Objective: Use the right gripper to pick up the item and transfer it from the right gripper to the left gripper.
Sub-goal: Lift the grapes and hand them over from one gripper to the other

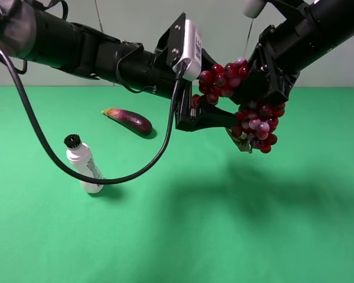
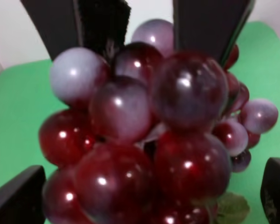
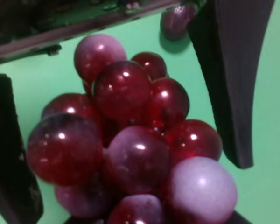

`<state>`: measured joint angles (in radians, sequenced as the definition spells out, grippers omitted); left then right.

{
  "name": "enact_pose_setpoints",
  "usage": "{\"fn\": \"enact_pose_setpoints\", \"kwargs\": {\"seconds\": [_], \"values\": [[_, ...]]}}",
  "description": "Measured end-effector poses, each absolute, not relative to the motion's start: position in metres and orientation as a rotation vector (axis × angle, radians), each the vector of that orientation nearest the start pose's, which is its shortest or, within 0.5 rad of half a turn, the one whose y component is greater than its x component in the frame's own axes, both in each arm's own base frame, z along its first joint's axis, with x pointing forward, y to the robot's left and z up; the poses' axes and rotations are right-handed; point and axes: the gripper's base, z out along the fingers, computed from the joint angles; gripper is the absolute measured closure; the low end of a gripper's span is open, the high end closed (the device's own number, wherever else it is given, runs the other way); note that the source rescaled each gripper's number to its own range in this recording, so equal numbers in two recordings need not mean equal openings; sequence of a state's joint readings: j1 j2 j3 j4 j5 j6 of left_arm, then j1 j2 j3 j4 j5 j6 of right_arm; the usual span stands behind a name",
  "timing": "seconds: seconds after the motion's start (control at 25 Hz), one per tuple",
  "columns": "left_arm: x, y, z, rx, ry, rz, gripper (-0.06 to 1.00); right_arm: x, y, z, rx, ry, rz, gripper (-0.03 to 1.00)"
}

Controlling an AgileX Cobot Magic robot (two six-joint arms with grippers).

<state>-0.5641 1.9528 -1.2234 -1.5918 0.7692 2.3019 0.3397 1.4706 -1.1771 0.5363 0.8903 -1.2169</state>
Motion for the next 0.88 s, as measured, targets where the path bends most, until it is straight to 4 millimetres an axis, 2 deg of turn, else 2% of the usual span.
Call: {"fn": "enact_pose_setpoints", "kwargs": {"seconds": [0.32,0.6,0.76,0.88], "values": [[0.315,-0.272,0.198,1.530,1.425,-0.723,0.00,0.274,0.135,0.307,-1.527,1.977,0.319,0.96],[0.315,-0.279,0.178,1.550,1.463,-0.742,0.01,0.274,0.135,0.307,-1.527,1.977,0.319,0.96],[0.316,-0.280,0.179,1.548,1.458,-0.740,0.01,0.274,0.135,0.307,-1.527,1.977,0.319,0.97],[0.316,-0.280,0.179,1.553,1.453,-0.737,0.08,0.274,0.135,0.307,-1.527,1.977,0.319,0.97]]}}
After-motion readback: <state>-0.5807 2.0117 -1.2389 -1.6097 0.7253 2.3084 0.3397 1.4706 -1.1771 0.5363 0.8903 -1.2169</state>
